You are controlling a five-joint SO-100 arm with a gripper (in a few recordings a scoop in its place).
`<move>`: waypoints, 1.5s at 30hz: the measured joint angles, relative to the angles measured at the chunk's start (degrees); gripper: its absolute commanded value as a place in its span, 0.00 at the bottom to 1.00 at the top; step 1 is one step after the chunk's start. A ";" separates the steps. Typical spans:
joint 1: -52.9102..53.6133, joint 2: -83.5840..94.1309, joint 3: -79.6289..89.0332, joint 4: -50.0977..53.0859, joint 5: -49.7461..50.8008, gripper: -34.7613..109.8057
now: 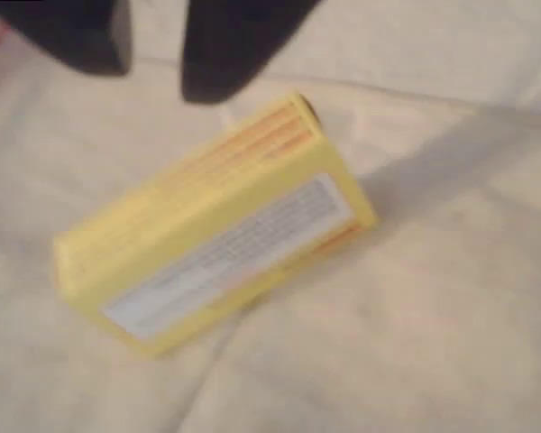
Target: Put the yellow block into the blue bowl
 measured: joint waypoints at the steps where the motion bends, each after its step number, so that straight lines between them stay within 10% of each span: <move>1: 0.00 -2.81 -2.46 0.88 0.00 0.24; 25: 6.15 -42.98 -48.96 13.54 0.70 0.24; 45: 10.63 -43.95 -49.31 16.35 44.56 0.26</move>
